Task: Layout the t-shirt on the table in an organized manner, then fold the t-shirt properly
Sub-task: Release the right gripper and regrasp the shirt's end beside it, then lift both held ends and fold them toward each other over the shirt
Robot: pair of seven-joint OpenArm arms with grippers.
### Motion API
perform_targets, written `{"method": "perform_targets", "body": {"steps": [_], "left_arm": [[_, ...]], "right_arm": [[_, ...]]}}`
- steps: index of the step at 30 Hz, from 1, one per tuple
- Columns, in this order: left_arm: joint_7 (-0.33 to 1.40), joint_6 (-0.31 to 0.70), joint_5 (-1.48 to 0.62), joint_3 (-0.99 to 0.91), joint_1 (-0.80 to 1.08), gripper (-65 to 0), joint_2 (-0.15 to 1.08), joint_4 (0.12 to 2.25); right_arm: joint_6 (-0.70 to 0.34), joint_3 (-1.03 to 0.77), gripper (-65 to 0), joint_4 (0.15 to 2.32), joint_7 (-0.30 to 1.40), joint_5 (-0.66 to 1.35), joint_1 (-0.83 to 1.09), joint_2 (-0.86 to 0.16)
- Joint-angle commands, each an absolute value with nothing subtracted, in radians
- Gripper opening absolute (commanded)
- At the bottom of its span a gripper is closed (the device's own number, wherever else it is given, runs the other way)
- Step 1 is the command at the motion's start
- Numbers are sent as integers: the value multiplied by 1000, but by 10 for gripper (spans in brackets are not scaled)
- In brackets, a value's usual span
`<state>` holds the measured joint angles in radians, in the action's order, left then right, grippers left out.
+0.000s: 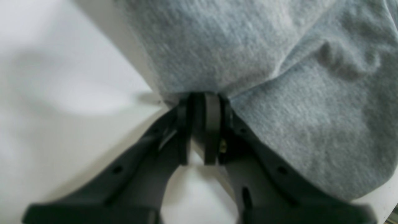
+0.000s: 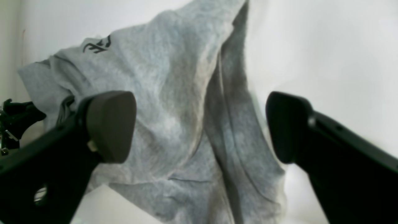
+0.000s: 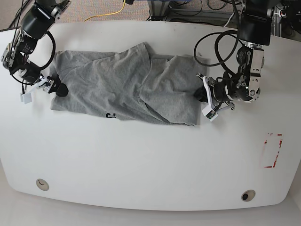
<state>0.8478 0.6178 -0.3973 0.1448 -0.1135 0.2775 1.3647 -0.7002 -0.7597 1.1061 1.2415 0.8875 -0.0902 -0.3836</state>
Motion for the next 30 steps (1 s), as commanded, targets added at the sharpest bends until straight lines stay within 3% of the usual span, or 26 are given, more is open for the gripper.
{"method": "perform_targets", "body": {"steps": [1, 11, 15, 21, 23, 30], "left_arm": [[906, 605, -343, 143, -114, -594, 291, 1365], [906, 605, -343, 145, -113, -594, 291, 1365], [906, 605, -343, 145, -113, -594, 289, 1365], [906, 605, -343, 145, -113, -594, 288, 1365], [906, 605, -343, 147, -113, -594, 286, 1365], [906, 599, -341, 237, -119, -594, 263, 1365]], "right_arm": [[-698, -742, 0, 1118, 1262, 877, -94, -375], [-698, -682, 0, 1205, 1262, 877, -82, -325], [-698, -682, -166, 1205, 1259, 875, -81, -325], [-698, -680, -536, 1207, 1256, 875, -81, -329], [-698, -680, -628, 1208, 1251, 875, -81, -331], [-698, -679, -639, 1267, 1254, 875, -76, -348]]}}
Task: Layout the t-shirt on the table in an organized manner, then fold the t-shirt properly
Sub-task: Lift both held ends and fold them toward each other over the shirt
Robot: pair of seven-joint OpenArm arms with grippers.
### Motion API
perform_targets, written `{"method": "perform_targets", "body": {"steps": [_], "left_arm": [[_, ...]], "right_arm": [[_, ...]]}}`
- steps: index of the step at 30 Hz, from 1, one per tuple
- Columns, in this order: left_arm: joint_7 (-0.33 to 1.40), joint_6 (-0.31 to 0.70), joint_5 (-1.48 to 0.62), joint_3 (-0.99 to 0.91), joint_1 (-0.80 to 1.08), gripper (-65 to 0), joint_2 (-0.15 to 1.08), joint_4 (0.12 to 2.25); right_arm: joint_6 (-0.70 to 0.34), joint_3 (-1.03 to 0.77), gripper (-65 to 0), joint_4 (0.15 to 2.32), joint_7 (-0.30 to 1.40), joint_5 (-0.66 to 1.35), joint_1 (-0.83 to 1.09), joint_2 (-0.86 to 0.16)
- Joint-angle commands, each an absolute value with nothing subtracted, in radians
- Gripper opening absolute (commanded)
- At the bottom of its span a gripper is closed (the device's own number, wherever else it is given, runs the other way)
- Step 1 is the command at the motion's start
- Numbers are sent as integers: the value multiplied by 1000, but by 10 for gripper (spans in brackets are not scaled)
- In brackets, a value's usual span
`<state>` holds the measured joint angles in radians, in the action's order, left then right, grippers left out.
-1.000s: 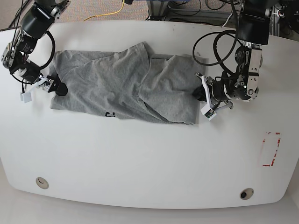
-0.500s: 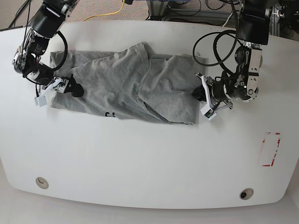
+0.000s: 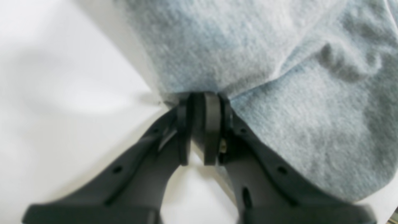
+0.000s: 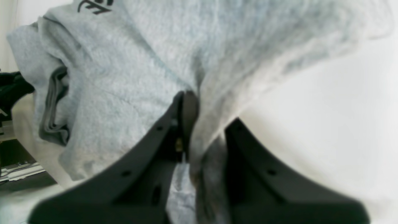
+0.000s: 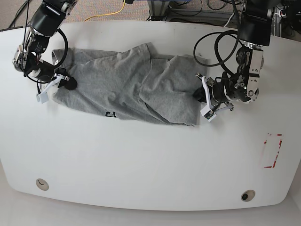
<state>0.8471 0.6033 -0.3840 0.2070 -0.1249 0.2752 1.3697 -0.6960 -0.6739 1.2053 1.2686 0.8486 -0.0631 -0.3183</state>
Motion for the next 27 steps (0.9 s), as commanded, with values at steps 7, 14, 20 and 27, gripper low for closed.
{"method": "perform_targets", "body": {"steps": [7, 14, 20, 27], "left_arm": [[908, 598, -337, 286, -143, -594, 197, 1363], [909, 559, -337, 288, -150, -594, 127, 1362], [909, 496, -337, 341, -183, -572, 76, 1343], [905, 437, -338, 401, -220, -572, 8, 1259]], "right_arm": [[-698, -618, -642, 1501, 1323, 878, -70, -344], [-698, -529, -642, 1701, 1342, 880, -41, -331], [-698, -432, -642, 1856, 1363, 880, -36, -323], [-698, -366, -642, 1933, 1379, 880, -36, -288]]}}
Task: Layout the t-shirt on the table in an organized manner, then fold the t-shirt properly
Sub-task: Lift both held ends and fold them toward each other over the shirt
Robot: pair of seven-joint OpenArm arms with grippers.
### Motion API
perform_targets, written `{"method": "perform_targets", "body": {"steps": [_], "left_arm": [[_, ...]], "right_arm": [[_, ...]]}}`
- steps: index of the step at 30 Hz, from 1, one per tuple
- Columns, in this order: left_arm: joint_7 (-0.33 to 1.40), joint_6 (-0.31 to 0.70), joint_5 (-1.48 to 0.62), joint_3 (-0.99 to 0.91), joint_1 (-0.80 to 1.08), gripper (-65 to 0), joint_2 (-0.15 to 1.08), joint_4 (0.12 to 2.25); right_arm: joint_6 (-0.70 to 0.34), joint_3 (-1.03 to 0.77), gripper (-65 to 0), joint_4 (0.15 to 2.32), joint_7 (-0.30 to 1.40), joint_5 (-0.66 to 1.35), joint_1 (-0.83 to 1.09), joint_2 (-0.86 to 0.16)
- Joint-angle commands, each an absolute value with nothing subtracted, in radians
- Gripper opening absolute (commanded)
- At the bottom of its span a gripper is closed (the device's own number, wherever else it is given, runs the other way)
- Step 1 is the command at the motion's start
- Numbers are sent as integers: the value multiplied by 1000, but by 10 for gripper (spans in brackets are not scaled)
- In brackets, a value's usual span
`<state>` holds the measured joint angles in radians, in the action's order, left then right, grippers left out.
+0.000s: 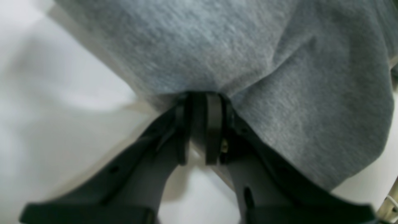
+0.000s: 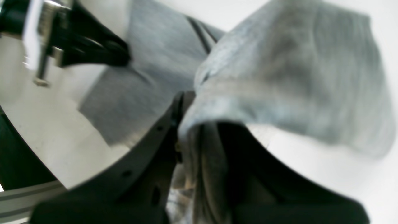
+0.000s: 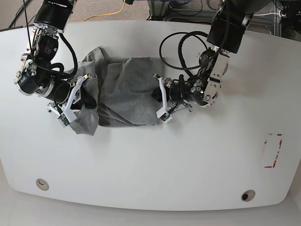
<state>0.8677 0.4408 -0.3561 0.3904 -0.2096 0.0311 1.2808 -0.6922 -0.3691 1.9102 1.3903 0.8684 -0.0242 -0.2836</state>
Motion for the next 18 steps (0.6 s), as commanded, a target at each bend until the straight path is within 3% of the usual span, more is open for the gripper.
{"method": "perform_targets", "body": {"steps": [1, 18], "left_arm": [[905, 437, -338, 401, -226, -572, 1, 1250], [905, 435, -338, 401, -249, -572, -53, 1241]], "right_arm": [[-698, -357, -642, 1934, 1379, 880, -38, -283], [-698, -265, -639, 1934, 1371, 878, -45, -246]]}}
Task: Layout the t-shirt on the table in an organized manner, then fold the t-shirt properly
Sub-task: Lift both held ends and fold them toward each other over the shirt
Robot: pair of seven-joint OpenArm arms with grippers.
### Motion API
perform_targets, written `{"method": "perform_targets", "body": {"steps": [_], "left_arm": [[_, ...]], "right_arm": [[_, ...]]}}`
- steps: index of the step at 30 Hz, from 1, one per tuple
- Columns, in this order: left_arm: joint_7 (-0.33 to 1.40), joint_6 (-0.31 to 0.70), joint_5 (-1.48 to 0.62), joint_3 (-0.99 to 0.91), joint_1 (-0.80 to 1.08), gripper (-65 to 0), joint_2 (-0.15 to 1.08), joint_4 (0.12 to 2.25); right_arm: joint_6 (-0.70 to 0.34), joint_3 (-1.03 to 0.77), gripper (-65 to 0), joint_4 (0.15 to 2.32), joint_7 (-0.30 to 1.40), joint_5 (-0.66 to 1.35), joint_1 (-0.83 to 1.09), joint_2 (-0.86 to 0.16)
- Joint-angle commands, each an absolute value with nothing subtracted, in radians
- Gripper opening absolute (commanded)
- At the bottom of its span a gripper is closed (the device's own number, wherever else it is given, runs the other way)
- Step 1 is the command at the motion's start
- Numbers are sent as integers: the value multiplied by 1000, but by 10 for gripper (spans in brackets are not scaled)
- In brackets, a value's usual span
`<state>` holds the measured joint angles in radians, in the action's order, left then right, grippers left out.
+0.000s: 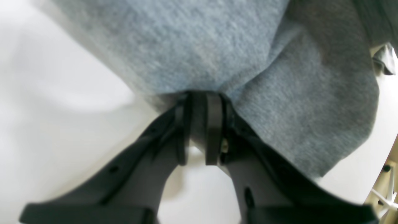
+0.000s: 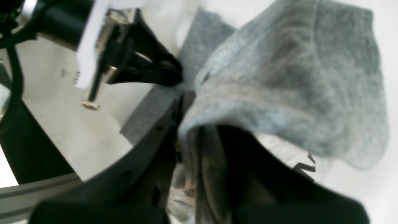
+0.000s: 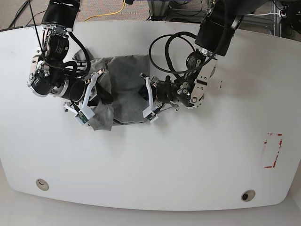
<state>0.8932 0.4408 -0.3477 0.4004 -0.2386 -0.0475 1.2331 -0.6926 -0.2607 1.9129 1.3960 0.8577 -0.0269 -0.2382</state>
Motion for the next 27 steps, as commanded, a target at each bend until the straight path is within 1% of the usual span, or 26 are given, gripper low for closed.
{"method": "perform_targets", "body": {"steps": [1, 6, 16, 21, 23, 25, 27], "left_arm": [[905, 435, -338, 401, -249, -572, -54, 1241], [905, 435, -340, 401, -246, -572, -54, 1241], [905, 435, -343, 401, -246, -572, -54, 1241], [905, 435, -343, 401, -246, -572, -56, 1241], [905, 435, -343, 401, -246, -572, -56, 1241], [905, 435, -343, 401, -246, -571, -56, 1241], [905, 435, -343, 401, -246, -571, -56, 1241]], "right_arm": [[-698, -265, -639, 1934, 1371, 878, -45, -243], [-698, -263, -639, 1934, 1371, 877, -45, -222], [-698, -263, -636, 1933, 1371, 875, -53, -217], [-698, -237, -634, 1933, 1371, 875, -59, -194], [-698, -226, -610, 1933, 1371, 875, -59, -188], [-698, -217, -539, 1933, 1371, 875, -59, -183], [-698, -208, -436, 1934, 1371, 875, -59, -183]]}}
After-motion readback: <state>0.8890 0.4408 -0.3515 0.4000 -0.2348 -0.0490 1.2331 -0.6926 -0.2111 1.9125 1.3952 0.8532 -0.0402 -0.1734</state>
